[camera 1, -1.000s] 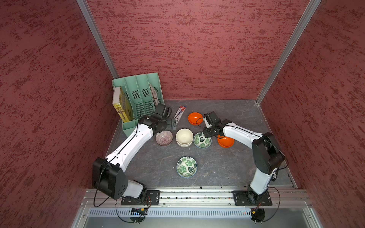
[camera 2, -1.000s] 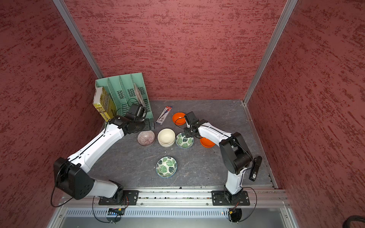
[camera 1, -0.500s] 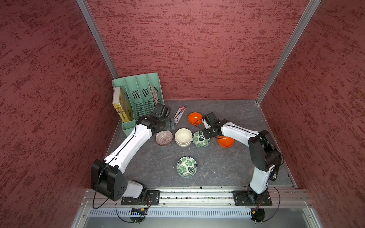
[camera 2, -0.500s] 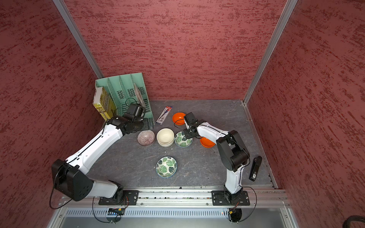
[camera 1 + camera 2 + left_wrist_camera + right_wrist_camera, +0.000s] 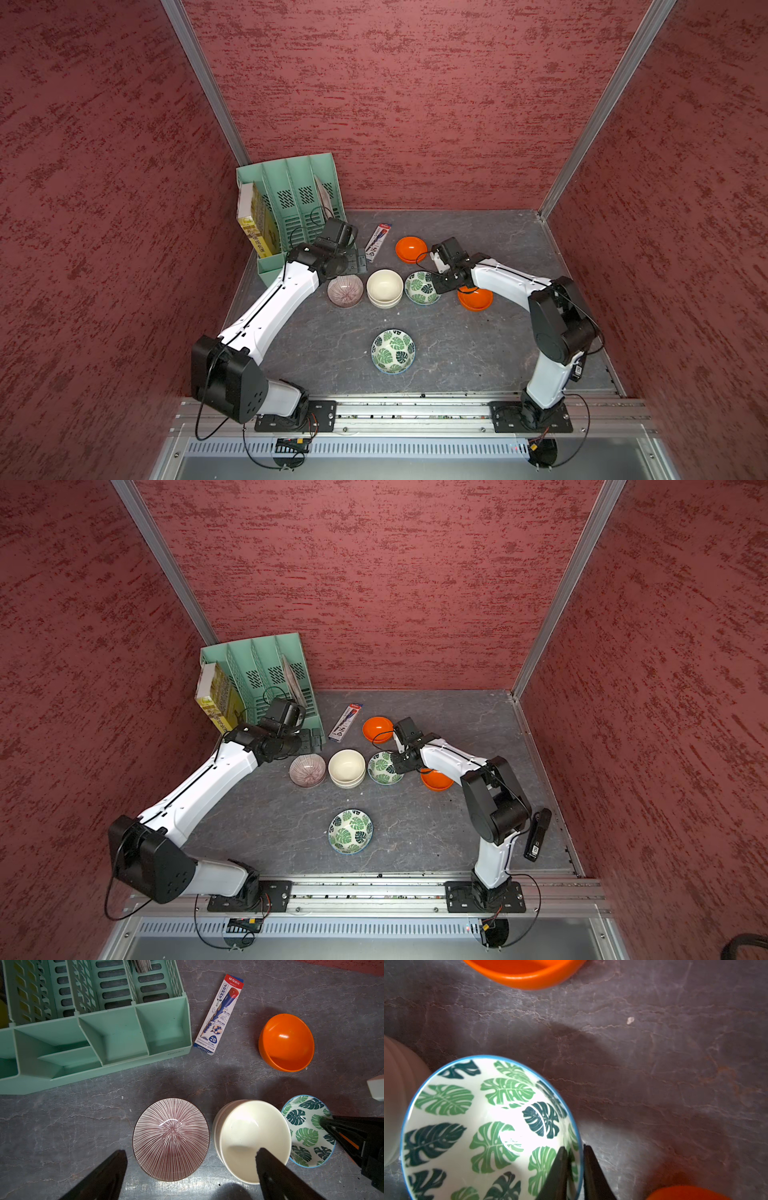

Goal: Stack the bowls
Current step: Adjust the bowl at the center of the board.

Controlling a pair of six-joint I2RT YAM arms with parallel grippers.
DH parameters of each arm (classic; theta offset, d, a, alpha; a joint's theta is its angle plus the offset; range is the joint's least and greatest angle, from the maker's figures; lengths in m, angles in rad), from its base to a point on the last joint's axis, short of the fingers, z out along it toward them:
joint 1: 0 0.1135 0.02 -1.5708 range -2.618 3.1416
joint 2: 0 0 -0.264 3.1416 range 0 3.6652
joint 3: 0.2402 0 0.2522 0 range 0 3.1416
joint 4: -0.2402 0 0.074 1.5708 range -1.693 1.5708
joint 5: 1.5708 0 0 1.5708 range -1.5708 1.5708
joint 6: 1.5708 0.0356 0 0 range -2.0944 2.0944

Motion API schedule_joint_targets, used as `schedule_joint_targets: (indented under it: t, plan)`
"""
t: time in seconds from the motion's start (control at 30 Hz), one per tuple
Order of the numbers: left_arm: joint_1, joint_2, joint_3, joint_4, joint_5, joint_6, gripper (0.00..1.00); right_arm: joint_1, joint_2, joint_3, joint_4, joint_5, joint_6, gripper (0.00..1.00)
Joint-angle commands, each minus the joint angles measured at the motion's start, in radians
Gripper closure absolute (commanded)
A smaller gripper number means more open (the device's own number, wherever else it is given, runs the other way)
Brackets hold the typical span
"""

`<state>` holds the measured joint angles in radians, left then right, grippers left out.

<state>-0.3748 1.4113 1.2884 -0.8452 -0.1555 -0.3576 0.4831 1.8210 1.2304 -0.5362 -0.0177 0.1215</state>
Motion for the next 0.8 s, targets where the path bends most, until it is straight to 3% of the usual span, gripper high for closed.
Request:
schedule_joint_targets:
  t: [0.0, 0.37, 0.77]
  plan:
    - [0.007, -0.016, -0.009, 0.02, 0.006, 0.012, 0.0, -0.014, -0.036, -0.016, -0.017, -0.001, -0.015, 0.84]
    - [0.008, -0.012, -0.013, 0.026, 0.006, 0.013, 0.0, -0.013, -0.093, -0.069, -0.013, -0.049, -0.013, 0.87]
    - [0.008, -0.017, -0.009, 0.019, 0.004, 0.013, 0.0, -0.013, -0.042, -0.06, -0.03, -0.026, -0.015, 0.87]
